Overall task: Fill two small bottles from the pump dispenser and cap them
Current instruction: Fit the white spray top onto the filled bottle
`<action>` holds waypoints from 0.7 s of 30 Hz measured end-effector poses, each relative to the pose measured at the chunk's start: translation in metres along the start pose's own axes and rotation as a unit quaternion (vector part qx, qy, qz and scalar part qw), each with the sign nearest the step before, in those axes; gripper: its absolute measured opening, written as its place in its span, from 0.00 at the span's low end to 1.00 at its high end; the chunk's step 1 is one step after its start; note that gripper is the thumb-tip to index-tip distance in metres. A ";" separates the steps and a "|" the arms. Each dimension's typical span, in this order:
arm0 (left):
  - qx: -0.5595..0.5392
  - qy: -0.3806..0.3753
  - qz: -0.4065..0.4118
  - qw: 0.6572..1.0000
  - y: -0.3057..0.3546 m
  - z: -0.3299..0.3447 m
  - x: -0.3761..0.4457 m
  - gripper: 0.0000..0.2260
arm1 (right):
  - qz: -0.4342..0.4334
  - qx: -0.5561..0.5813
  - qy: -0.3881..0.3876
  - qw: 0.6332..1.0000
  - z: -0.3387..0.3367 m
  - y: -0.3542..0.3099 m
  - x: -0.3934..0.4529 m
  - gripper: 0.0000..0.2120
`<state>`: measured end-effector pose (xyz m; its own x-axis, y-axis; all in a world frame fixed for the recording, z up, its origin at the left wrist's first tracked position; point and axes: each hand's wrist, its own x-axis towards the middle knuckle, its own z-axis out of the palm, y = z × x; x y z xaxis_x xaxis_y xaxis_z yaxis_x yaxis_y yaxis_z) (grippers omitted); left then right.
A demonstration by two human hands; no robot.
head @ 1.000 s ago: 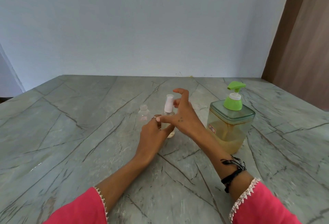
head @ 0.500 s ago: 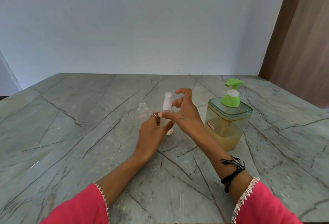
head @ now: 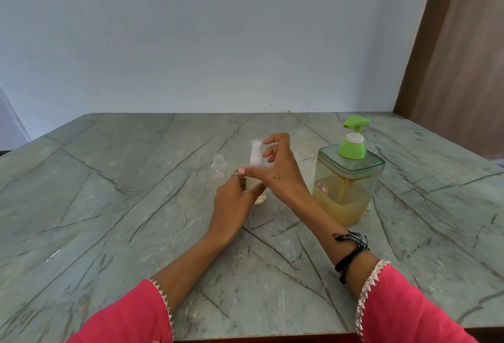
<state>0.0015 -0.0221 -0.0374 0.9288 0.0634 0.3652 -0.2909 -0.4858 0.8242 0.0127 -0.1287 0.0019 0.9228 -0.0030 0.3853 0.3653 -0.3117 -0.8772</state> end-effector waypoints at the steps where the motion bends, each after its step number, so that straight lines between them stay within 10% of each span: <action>1: -0.001 0.001 0.001 1.000 -0.001 0.000 0.000 0.14 | -0.007 0.008 -0.008 1.000 0.000 0.000 -0.001 0.32; 21: -0.040 -0.016 0.016 0.999 0.001 -0.003 -0.002 0.14 | -0.014 0.096 -0.049 0.994 -0.001 0.004 -0.005 0.24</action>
<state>-0.0016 -0.0197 -0.0365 0.9251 0.0199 0.3793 -0.3373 -0.4163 0.8444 0.0097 -0.1309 -0.0027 0.9163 0.0994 0.3879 0.3981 -0.1224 -0.9091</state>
